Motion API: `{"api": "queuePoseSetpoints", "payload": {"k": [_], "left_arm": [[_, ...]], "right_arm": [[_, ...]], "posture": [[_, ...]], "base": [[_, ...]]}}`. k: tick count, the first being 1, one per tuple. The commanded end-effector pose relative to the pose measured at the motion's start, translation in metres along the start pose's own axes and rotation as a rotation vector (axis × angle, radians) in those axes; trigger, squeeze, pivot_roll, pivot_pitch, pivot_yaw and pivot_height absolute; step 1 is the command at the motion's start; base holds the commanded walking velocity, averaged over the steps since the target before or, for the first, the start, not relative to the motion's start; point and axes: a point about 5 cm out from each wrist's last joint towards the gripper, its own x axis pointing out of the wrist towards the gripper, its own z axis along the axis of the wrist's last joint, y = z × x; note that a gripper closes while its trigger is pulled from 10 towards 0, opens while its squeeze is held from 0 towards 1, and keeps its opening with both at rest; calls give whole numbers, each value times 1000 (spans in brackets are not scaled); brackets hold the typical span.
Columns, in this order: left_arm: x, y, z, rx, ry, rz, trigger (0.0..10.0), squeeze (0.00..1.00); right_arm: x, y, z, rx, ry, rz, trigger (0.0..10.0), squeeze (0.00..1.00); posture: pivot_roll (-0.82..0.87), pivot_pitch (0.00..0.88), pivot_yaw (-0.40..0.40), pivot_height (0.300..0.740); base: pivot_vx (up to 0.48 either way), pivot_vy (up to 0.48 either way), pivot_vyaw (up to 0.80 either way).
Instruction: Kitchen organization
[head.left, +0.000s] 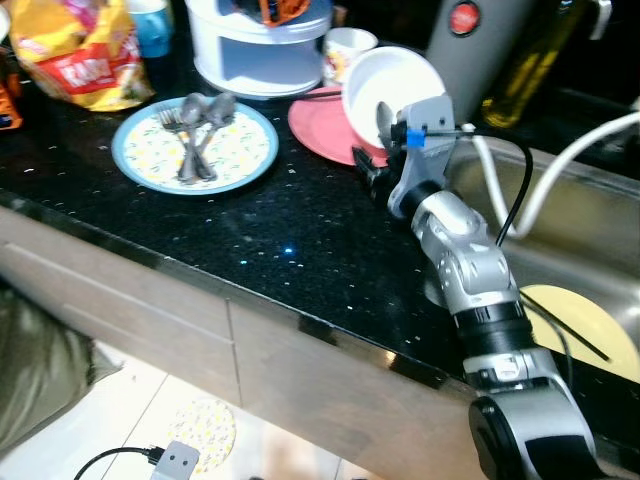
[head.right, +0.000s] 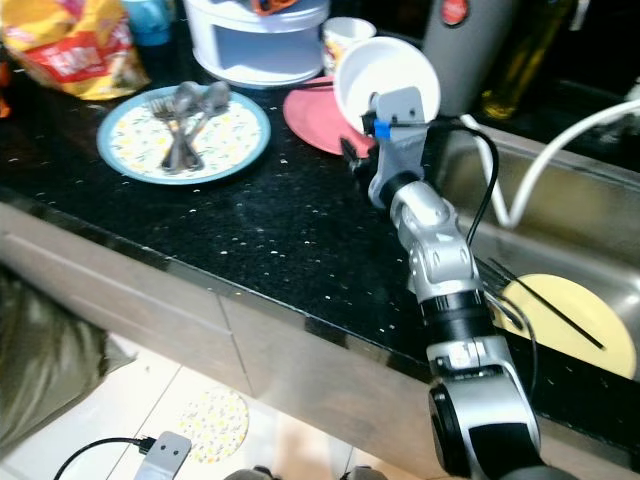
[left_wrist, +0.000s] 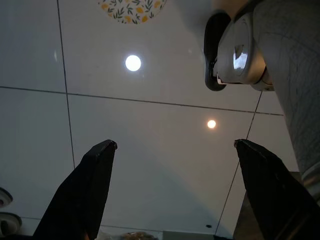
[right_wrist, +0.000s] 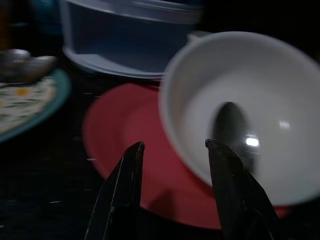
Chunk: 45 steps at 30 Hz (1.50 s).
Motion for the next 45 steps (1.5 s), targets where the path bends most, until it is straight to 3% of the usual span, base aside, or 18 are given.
{"api": "queuePoseSetpoints", "payload": {"k": [1, 8, 12, 13, 14, 15, 16, 17, 22, 28, 36, 37, 45], "left_arm": [[0, -8, -8, -7, 29, -22, 10000, 0], [0, -10, -10, -11, 31, -27, 10000, 0], [0, -12, -11, -14, 32, -31, 10000, 0], [0, -13, -11, -14, 33, -33, 10000, 0], [0, -13, -11, -14, 33, -33, 10000, 0], [0, -13, -11, -12, 33, -35, 10000, 0], [0, -13, -11, -12, 33, -35, 10000, 0], [0, -13, -11, -12, 33, -36, 10000, 0], [0, -15, -13, -12, 34, -39, 10000, 0], [0, -16, -18, -16, 41, -42, 10000, 0], [-1, -17, -20, -21, 43, -42, 10000, 0], [-1, -17, -21, -22, 46, -42, 10000, 0], [-1, -18, -23, -23, 50, -43, 10000, 0]], "right_arm": [[-1, -6, -4, -25, 13, -36, 10000, 0], [3, -10, -2, -91, 37, -57, 10000, 0], [1, -19, -11, -106, 146, -38, 10000, 0], [2, -14, -16, 45, 198, 0, 10000, 0], [2, -14, -16, 45, 198, 0, 10000, 0], [2, -10, -17, 147, 213, 18, 10000, 0], [2, -10, -17, 147, 213, 18, 10000, 0], [4, -8, -18, 220, 227, 30, 10000, 0], [6, -12, -16, 286, 235, 18, 10000, 0], [5, -20, -21, 291, 310, -12, 10000, 0], [7, -20, -13, 298, 264, 15, 10000, 0], [8, -19, -5, 323, 211, 44, 10000, 0], [11, -24, 13, 375, 93, 66, 10000, 0]], "posture": [[77, 113, -93, 740], [75, 111, -99, 740], [70, 119, -103, 740], [67, 123, -101, 740], [67, 123, -101, 740], [64, 127, -99, 740], [64, 127, -99, 740], [65, 131, -99, 740], [61, 145, -101, 740], [57, 156, -104, 740], [62, 164, -107, 740], [63, 168, -106, 740], [64, 172, -108, 740]], "base": [[0, 0, 0], [0, 0, 0], [0, 0, 0], [0, 0, 0], [0, 0, 0], [0, 0, 0], [0, 0, 0], [0, 0, 0], [0, 0, 0], [0, 0, 0], [0, 0, 0], [0, 0, 0], [0, 0, 0]]}}
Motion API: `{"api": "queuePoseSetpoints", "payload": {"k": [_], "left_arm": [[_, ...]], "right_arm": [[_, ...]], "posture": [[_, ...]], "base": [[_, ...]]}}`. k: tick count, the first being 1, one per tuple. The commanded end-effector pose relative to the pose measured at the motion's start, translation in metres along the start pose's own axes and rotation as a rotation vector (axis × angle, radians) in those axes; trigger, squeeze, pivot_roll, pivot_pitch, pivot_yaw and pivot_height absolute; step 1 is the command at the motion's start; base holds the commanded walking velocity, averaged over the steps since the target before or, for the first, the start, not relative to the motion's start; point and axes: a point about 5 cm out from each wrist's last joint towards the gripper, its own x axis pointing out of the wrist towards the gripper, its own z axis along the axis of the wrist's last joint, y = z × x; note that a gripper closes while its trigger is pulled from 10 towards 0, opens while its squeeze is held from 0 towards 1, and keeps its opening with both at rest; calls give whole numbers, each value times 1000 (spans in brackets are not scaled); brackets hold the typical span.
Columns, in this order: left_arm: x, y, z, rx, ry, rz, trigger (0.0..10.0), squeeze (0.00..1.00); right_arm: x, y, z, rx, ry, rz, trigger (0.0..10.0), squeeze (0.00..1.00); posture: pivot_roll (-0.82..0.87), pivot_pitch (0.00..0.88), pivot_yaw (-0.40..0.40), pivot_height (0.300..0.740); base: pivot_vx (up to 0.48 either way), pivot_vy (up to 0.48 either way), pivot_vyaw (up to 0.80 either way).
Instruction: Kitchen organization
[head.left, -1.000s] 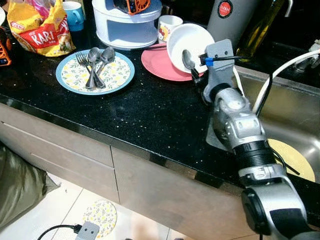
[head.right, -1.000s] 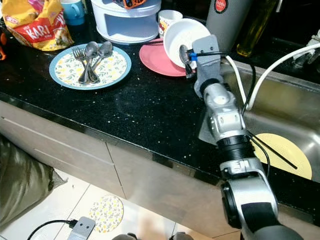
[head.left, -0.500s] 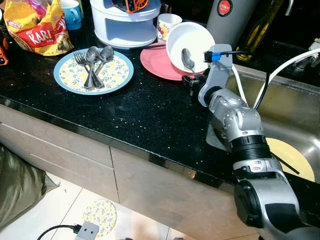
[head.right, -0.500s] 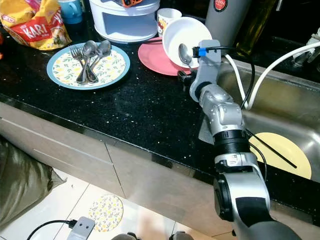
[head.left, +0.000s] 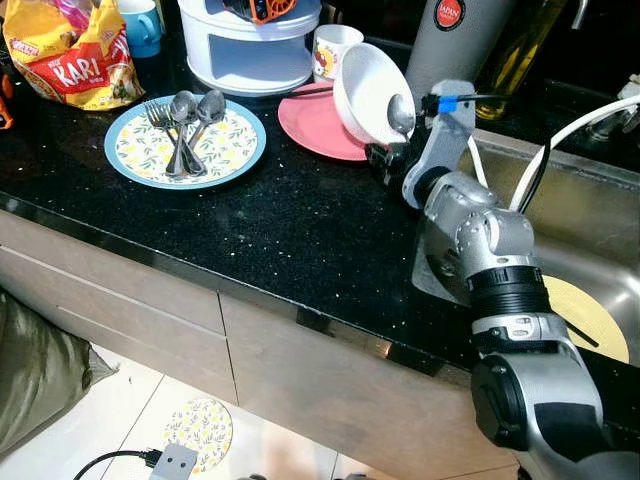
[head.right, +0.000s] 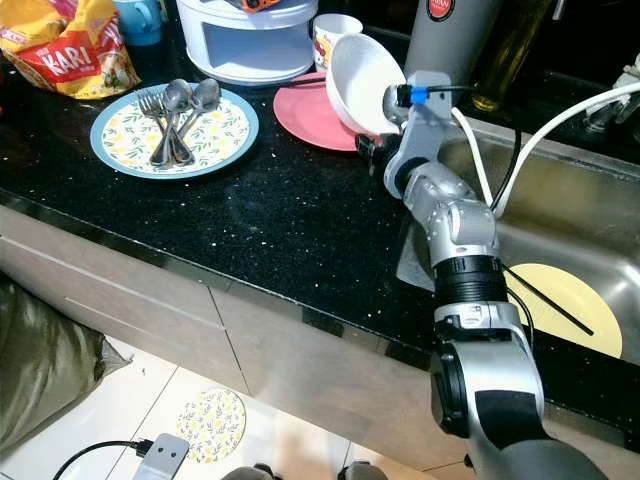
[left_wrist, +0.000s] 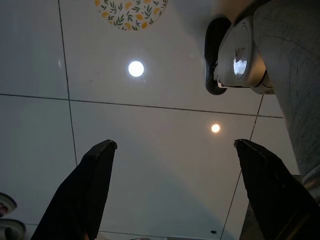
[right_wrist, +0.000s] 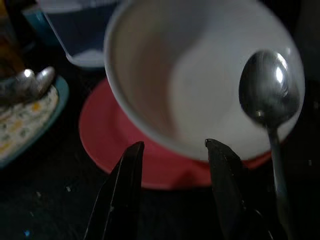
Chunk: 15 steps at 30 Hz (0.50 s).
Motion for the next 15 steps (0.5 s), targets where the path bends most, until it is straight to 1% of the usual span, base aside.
{"api": "queuePoseSetpoints", "payload": {"k": [1, 2, 3, 5, 6, 7, 10, 12, 15], "left_arm": [[0, -13, -15, -7, 47, -37, 10000, 0], [0, -13, -15, -7, 47, -37, 10000, 0], [0, -13, -15, -7, 47, -37, 10000, 0], [0, -13, -16, -8, 47, -38, 10000, 0], [0, -14, -16, -8, 48, -38, 10000, 0], [-1, -14, -17, -8, 48, -39, 10000, 0], [-1, -14, -18, -9, 49, -39, 10000, 0], [-1, -15, -18, -10, 50, -40, 10000, 0], [-1, -15, -20, -11, 52, -40, 10000, 0]], "right_arm": [[-1, -5, 11, 8, -70, -23, 10000, 0], [-1, -9, 13, -6, -83, -49, 10000, 0], [-1, -9, 13, -6, -83, -49, 10000, 0], [0, -17, 10, -173, -50, -130, 10000, 0], [0, -19, 7, -226, -30, -152, 10000, 0], [0, -21, 4, -244, -5, -165, 10000, 0], [0, -24, 0, -270, 19, -181, 10000, 0], [0, -29, -4, -251, 45, -215, 10000, 0], [0, -33, -9, -233, 73, -230, 10000, 0]], "posture": [[65, 173, -108, 740], [65, 173, -108, 740], [65, 173, -108, 740], [66, 177, -110, 740], [66, 177, -110, 740], [68, 181, -111, 740], [69, 182, -111, 740], [73, 188, -113, 740], [77, 196, -115, 740]], "base": [[0, 0, 0], [0, 0, 0], [0, 0, 0], [0, 0, 0], [0, 0, 0], [0, 0, 0], [0, 0, 0], [0, 0, 0], [0, 0, 0]]}}
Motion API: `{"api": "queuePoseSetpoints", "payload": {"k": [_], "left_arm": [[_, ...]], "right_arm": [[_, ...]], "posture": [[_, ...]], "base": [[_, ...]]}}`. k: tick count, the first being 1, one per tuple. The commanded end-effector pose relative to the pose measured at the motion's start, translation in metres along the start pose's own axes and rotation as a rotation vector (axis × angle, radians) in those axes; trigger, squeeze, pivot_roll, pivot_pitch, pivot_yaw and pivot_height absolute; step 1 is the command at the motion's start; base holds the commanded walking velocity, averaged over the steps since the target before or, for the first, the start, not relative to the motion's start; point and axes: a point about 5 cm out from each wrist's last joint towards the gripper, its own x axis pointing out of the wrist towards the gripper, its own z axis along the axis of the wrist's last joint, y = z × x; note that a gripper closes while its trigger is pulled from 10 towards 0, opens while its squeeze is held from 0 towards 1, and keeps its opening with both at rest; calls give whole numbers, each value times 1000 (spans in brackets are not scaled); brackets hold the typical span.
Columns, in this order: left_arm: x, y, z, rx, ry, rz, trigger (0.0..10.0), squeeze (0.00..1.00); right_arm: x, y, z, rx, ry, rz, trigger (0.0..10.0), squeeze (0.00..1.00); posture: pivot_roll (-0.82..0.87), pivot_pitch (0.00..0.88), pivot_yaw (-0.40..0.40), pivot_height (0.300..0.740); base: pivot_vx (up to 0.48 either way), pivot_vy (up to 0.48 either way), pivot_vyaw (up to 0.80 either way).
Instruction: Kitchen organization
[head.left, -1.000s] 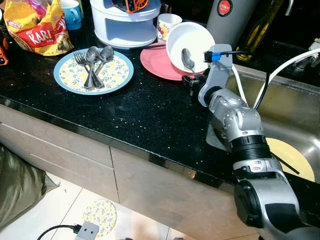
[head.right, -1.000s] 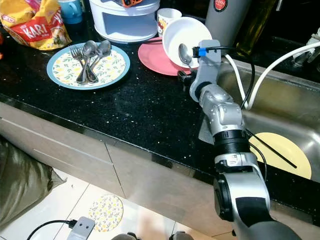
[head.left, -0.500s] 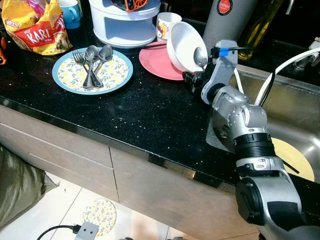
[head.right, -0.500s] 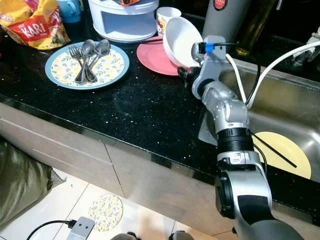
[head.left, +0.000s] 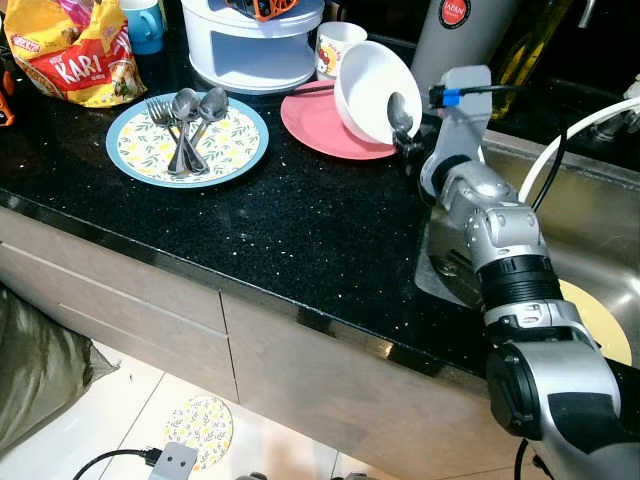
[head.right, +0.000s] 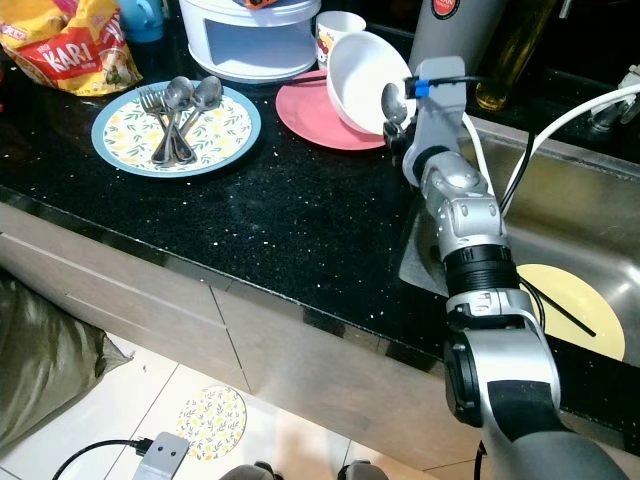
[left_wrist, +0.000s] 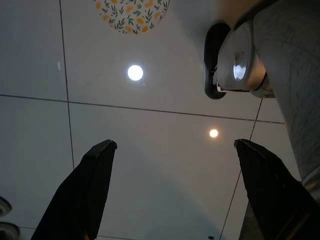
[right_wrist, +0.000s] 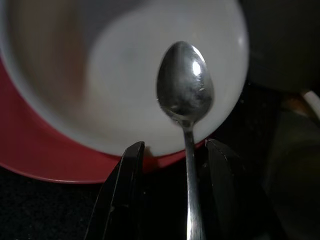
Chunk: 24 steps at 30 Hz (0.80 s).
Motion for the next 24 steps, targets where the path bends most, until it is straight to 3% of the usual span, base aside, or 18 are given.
{"api": "queuePoseSetpoints", "payload": {"k": [1, 7, 15, 23, 24], "left_arm": [[-1, -16, -21, -10, 62, -48, 10000, 0], [-2, -16, -24, -10, 67, -48, 10000, 0], [-2, -16, -23, -6, 64, -46, 10000, 0], [-1, -17, -20, -2, 58, -46, 10000, 0], [-1, -17, -19, -2, 56, -47, 10000, 0]], "right_arm": [[0, -4, -4, -6, 33, -9, 10000, 0], [1, -6, -11, -22, 74, -7, 10000, 0], [1, -14, -27, 30, 216, -60, 10000, 0], [0, -15, -29, 63, 258, -41, 10000, 0], [1, -13, -29, 82, 264, -26, 9333, 0]], "posture": [[79, 198, -116, 740], [83, 200, -120, 740], [83, 189, -125, 740], [74, 175, -129, 740], [73, 174, -129, 740]], "base": [[0, 0, 0], [0, 0, 0], [0, 0, 0], [0, 0, 0], [0, 0, 0]]}}
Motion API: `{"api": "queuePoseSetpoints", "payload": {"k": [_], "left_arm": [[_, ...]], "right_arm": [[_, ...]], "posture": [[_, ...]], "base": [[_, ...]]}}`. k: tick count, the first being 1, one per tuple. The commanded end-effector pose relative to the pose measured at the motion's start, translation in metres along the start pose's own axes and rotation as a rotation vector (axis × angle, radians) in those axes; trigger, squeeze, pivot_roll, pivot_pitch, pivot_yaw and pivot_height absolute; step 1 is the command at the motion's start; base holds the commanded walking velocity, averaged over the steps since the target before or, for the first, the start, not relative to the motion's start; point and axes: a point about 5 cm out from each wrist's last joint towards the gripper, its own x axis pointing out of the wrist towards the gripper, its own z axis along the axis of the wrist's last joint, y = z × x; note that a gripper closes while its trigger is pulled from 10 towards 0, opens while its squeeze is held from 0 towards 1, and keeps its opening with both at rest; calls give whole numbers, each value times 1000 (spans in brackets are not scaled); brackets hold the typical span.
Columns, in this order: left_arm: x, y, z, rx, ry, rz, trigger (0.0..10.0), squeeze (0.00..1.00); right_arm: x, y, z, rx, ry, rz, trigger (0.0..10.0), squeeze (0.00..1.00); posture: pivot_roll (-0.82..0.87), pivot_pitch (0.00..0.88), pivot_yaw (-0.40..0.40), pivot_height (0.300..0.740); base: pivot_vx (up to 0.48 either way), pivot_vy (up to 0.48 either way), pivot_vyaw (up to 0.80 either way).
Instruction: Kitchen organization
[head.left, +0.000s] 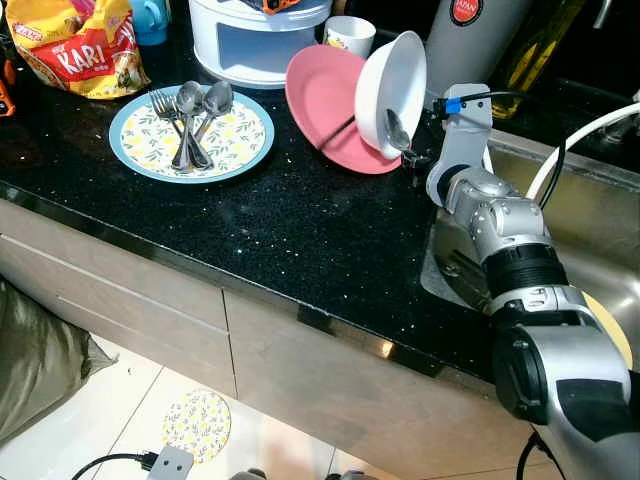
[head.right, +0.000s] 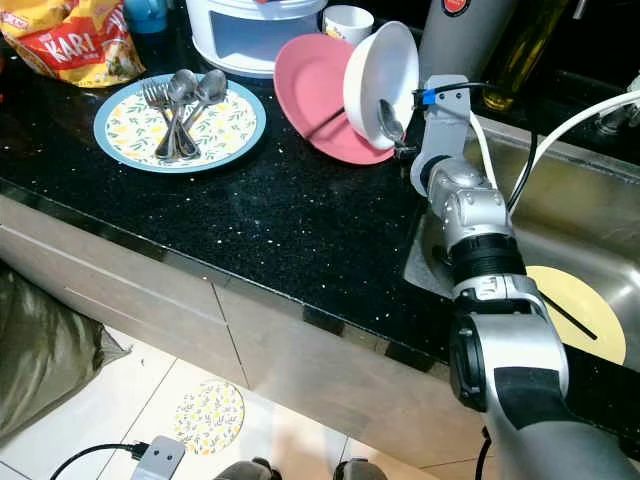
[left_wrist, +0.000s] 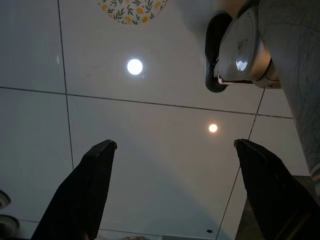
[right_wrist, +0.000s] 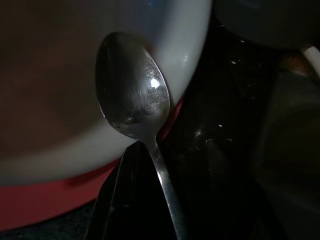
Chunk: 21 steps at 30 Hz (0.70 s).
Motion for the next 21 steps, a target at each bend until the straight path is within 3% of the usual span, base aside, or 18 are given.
{"api": "queuePoseSetpoints", "payload": {"k": [1, 2, 3, 10, 14, 21], "left_arm": [[0, -17, -15, 1, 56, -57, 10000, 0], [0, -17, -14, 1, 54, -58, 10000, 0], [0, -18, -14, 0, 52, -58, 10000, 0], [1, -18, -11, -3, 47, -58, 10000, 0], [1, -18, -10, -4, 44, -55, 10000, 0], [1, -17, -9, -2, 43, -55, 10000, 0]], "right_arm": [[1, -4, -21, 31, 101, 2, 9333, 0], [1, -2, -21, 47, 106, 19, 1922, 0], [1, 0, -21, 74, 112, 41, 0, 0], [0, 9, -13, 205, 90, 133, 0, 0], [-1, 11, -1, 315, 26, 205, 0, 0], [-5, 13, 8, 394, -22, 275, 0, 0]], "posture": [[73, 174, -129, 740], [73, 174, -129, 740], [73, 174, -130, 740], [72, 171, -130, 740], [73, 169, -128, 740], [68, 166, -125, 740]], "base": [[0, 0, 0], [0, 0, 0], [0, 0, 0], [0, 0, 0], [0, 0, 0], [0, 0, 0]]}}
